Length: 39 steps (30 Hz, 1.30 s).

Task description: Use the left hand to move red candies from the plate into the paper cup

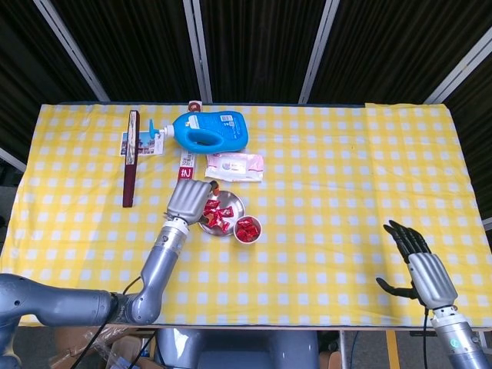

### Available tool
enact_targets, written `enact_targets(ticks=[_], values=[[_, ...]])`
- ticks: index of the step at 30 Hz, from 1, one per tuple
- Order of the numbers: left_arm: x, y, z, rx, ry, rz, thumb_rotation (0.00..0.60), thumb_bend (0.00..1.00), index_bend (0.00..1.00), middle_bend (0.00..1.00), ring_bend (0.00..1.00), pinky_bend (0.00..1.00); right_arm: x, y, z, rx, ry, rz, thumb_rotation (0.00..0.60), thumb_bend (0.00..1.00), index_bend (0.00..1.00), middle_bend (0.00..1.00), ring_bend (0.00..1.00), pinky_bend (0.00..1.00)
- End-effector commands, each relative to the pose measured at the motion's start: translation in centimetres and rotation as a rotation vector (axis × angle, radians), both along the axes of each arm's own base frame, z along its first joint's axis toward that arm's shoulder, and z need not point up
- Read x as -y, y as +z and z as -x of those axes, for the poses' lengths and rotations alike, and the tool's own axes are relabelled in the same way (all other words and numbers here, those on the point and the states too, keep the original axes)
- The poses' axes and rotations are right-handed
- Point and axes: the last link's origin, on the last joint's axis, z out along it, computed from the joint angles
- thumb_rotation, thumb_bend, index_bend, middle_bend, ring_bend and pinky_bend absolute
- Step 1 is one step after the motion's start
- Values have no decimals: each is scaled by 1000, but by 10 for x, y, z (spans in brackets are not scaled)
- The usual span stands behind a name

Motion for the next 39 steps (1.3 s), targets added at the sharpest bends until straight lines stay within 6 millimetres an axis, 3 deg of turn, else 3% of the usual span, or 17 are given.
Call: enact_targets(ticks=[1,10,20,26,31,39], values=[[-3,-11,9,-25,36,32,600,231,390,831,945,1000,0,-1,0,-1,0,-1,600,277,0,0,0,0],[-9,-45,11,-150,66,102,600,232,377,833,946,1000,1,0,0,5,-3,-2,600,277,0,0,0,0],[-10,-69,8,-230,72,132,600,257,408,841,948,1000,2,0,0,13,-3,-5,600,277,0,0,0,0],[-9,-76,7,-235,69,134,600,275,432,847,948,1000,2,1,0,14,-3,-5,600,277,0,0,0,0],[-9,-82,9,-237,67,133,600,370,545,857,952,1000,2,1,0,15,-7,-3,600,277,0,0,0,0],[-12,-73,7,-210,56,100,600,412,596,867,956,1000,2,1,0,14,-6,-4,600,277,0,0,0,0]])
